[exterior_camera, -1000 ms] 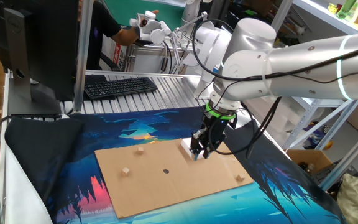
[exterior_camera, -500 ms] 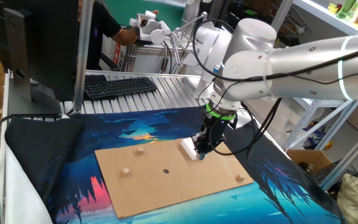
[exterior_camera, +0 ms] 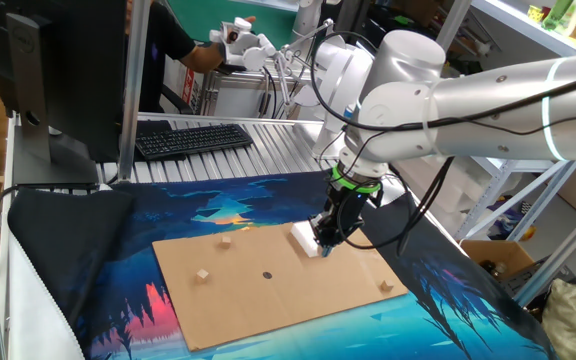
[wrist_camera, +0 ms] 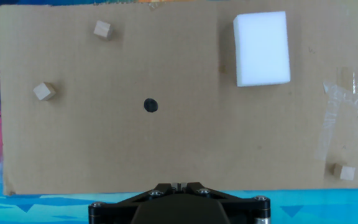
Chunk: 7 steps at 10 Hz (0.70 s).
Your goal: Clean the tabletop with a sponge
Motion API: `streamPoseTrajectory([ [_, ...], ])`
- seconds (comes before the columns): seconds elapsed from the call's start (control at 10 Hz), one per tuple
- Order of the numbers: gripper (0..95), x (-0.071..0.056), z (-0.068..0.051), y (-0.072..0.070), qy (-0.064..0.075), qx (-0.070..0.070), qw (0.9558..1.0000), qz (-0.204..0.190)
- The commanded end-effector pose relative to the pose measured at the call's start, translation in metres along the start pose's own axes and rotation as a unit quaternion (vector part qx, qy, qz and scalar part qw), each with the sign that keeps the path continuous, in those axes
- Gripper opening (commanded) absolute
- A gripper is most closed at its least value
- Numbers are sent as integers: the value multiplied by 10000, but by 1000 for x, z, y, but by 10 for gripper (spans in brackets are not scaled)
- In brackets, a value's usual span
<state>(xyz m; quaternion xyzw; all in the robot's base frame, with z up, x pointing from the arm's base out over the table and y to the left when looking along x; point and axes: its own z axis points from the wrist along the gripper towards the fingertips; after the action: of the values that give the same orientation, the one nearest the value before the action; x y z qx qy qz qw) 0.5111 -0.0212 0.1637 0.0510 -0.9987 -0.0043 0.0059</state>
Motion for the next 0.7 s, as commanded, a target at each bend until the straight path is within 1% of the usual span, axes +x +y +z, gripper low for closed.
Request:
streamPoseTrajectory([
  [0.1, 0, -11, 2, -12, 11, -8, 9999, -129],
  [0.4, 0, -33, 4, -27, 48, 4, 9997, -237],
  [0.7, 0, -55, 8, -42, 52, 5, 9993, -380],
])
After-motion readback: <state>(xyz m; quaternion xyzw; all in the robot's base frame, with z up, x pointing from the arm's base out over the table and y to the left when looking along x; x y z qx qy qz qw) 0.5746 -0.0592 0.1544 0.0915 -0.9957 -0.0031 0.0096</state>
